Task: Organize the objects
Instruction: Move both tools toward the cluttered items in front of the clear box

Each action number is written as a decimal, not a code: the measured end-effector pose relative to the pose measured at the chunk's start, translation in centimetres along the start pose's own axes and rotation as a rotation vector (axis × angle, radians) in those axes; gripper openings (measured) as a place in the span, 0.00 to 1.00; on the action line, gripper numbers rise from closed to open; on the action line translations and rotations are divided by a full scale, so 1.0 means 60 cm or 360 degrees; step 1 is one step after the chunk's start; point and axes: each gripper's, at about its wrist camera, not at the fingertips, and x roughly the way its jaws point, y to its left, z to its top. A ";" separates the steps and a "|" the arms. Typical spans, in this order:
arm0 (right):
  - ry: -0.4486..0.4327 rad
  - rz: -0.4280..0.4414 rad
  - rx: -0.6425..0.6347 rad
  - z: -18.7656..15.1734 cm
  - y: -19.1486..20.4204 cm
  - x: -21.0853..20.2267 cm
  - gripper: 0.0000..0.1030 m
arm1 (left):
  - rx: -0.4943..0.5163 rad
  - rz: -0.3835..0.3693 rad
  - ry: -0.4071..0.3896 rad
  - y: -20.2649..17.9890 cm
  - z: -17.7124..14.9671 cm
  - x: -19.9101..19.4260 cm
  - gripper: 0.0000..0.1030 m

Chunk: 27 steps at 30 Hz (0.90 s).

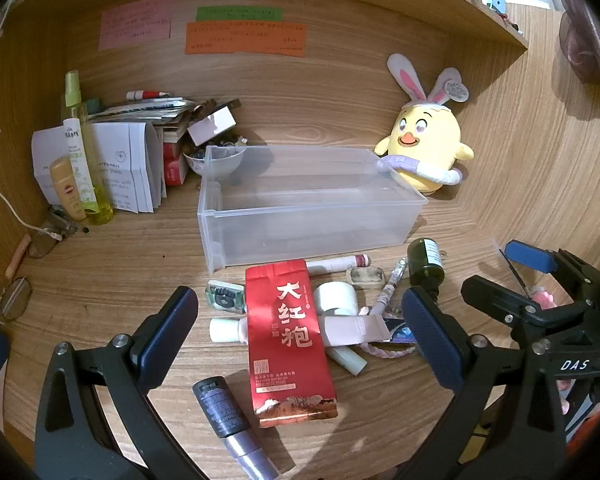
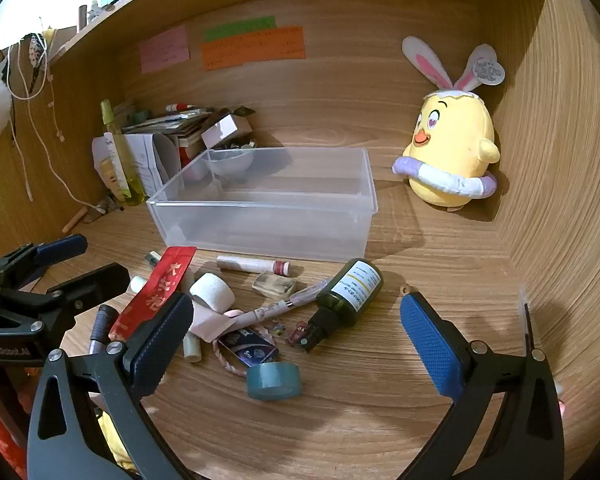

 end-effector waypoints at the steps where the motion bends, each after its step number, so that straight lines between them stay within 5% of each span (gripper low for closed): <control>1: -0.0004 -0.0001 0.0001 0.000 0.000 -0.001 1.00 | 0.0000 0.0001 0.0000 0.000 0.000 0.000 1.00; 11: -0.0018 -0.0006 0.0025 -0.004 -0.009 -0.012 1.00 | -0.0040 0.0019 0.0040 0.028 -0.020 -0.018 1.00; 23: 0.0128 -0.0039 0.0098 -0.052 -0.037 0.017 0.99 | -0.0098 0.0078 0.0181 0.069 -0.066 -0.002 1.00; 27: 0.0150 -0.0067 0.0091 -0.064 -0.039 0.022 0.99 | -0.0071 0.0156 0.0274 0.080 -0.076 0.004 0.75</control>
